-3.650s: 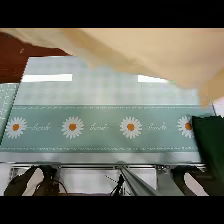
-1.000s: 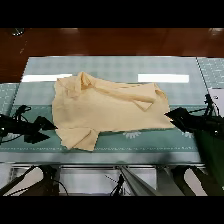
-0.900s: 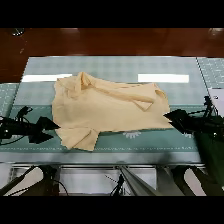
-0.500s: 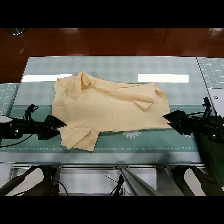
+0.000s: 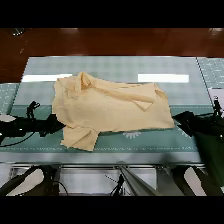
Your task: Fold the shirts.
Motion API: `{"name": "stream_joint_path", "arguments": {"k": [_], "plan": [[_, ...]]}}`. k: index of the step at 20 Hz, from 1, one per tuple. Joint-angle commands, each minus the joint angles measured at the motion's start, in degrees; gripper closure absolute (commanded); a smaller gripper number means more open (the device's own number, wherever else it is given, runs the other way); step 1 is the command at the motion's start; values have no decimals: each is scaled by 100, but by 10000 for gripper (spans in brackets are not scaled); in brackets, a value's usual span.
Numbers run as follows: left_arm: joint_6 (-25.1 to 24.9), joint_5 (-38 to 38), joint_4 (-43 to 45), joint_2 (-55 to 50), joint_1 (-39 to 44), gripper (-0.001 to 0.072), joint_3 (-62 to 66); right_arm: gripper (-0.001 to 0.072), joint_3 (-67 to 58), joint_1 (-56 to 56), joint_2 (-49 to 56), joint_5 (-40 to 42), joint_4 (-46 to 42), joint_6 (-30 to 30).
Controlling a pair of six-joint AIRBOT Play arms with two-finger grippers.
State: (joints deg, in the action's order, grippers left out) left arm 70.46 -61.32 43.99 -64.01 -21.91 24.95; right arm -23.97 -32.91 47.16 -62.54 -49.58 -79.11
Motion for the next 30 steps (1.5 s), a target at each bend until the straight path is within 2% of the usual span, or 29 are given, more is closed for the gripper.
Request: {"name": "stream_joint_path", "arguments": {"k": [1,6,10,13,14,15,16,17,18,21,25,28,30], "plan": [[-81,-33,-55,4,15,691,11,83,-66,-240,444,-219,-549,-166],[-103,-131,-52,4,15,691,7,83,-350,-7,1602,-149,-356,160],[-103,-129,-52,4,15,690,7,83,-610,35,2151,-37,192,535],[-101,-160,-55,4,15,691,7,85,-835,546,2461,229,188,549],[-103,-199,-55,4,15,690,7,139,-944,772,2557,302,188,501],[-101,-240,-55,7,15,690,7,373,-1088,977,2638,345,177,459],[-105,-245,-52,17,15,690,9,661,-1244,1143,2688,332,107,466],[-168,-258,-48,17,13,690,31,687,-1432,1285,2712,304,48,461],[-365,-330,-28,17,9,690,129,687,-1690,1366,2728,151,-59,444],[-402,-634,-343,70,13,691,975,687,-3084,1386,2726,-984,-199,372],[-404,-595,-2061,420,15,691,3311,688,-5897,1504,2719,-1840,-295,4],[-332,-621,-1718,448,9,691,5591,687,-8078,1742,2669,-2002,-1080,-424],[83,-737,-949,483,11,691,6996,687,-9051,1878,2441,-2109,-1416,-590]]}}
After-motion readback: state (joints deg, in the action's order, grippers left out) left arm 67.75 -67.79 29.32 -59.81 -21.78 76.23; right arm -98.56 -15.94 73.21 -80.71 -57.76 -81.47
